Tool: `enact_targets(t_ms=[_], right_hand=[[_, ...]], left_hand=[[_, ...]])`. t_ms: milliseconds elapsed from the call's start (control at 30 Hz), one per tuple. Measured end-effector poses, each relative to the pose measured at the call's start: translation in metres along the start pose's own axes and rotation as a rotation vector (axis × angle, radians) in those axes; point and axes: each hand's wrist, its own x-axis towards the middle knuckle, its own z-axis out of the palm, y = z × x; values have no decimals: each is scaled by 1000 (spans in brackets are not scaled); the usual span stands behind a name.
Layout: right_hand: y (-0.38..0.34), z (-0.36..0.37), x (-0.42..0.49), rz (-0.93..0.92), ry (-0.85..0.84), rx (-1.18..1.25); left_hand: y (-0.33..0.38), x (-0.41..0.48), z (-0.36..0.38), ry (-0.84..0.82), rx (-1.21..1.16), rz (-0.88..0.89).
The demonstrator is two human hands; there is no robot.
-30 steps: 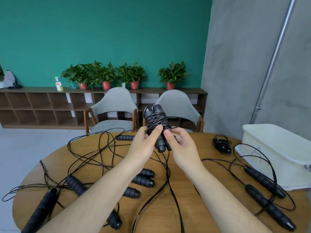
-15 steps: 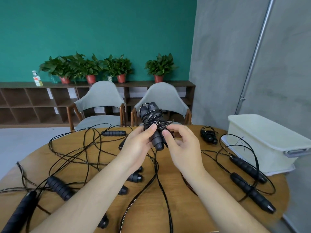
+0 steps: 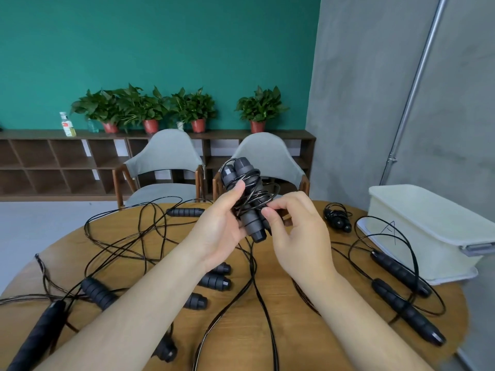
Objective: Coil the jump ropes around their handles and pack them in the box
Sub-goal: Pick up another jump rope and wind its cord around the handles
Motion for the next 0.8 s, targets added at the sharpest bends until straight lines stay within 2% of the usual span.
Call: enact_targets(t_ms=[167, 333, 467, 667, 800], right_hand=[[-5, 7, -4, 19, 21, -11], [-8, 13, -8, 100, -2, -67], [-11, 16, -10, 150, -41, -12], [-17, 17, -14, -15, -15, -83], [-15, 21, -18, -257, -58, -205]], left_hand=[[-7, 2, 3, 83, 103, 9], [-9, -1, -3, 118, 71, 46], [-10, -1, -6, 144, 95, 83], [-13, -6, 1, 195, -73, 45], [-14, -6, -2, 202, -66, 26]])
